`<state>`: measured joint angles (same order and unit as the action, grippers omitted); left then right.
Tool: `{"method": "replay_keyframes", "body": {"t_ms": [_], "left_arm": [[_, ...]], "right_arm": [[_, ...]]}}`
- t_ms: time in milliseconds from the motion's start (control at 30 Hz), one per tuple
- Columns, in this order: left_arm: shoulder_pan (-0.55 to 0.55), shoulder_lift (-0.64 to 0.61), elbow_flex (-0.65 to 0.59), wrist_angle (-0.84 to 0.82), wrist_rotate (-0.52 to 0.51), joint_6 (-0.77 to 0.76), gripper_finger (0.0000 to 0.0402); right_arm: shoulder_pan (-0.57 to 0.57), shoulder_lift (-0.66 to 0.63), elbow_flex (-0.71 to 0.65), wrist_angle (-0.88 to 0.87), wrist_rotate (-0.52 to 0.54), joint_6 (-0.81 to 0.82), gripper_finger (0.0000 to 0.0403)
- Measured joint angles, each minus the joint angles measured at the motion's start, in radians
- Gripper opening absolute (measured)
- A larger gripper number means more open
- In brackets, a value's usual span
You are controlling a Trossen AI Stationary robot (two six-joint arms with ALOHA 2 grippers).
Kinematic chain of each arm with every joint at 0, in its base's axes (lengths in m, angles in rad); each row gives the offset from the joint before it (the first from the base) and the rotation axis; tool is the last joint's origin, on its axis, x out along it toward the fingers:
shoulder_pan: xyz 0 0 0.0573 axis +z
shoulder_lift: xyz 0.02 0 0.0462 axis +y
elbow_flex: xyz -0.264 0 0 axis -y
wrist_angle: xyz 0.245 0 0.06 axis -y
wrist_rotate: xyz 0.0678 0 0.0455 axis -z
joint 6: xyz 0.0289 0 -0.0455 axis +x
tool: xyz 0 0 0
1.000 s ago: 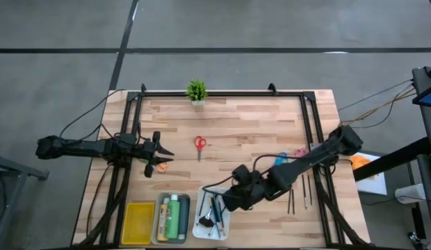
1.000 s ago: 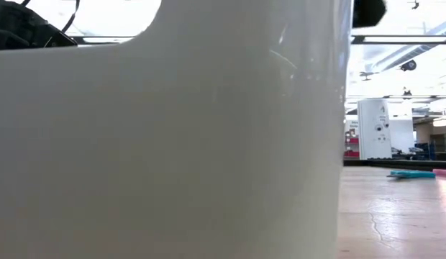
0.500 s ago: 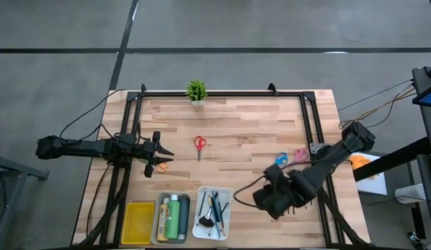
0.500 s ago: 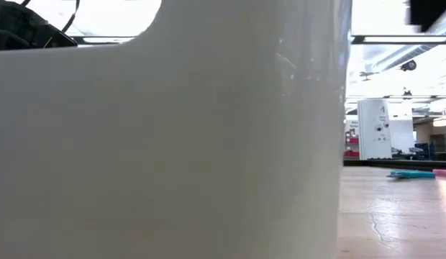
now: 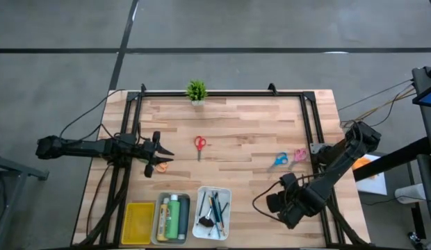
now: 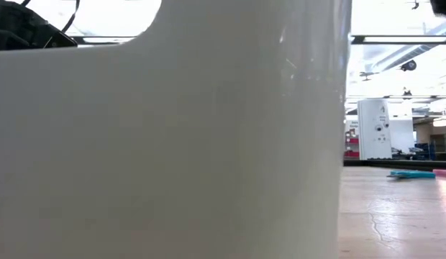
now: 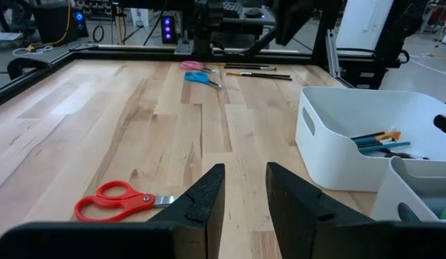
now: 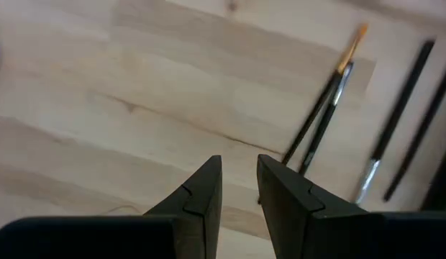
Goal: Pick & Place Paint Supplies
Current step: Put the black paint brush into the white bin
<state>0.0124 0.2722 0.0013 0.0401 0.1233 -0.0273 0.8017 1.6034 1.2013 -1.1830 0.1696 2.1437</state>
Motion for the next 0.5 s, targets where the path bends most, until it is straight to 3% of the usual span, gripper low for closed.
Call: {"method": "replay_keyframes", "body": {"t_ms": [267,500], "left_arm": [[0.000,0.000,0.000,0.000,0.000,0.000,0.0104],[0.000,0.000,0.000,0.000,0.000,0.000,0.0104]], "right_arm": [[0.004,-0.032,-0.195,0.220,-0.067,0.133,0.0089],[0.004,-0.032,-0.277,0.311,-0.123,0.157,0.0089]]}}
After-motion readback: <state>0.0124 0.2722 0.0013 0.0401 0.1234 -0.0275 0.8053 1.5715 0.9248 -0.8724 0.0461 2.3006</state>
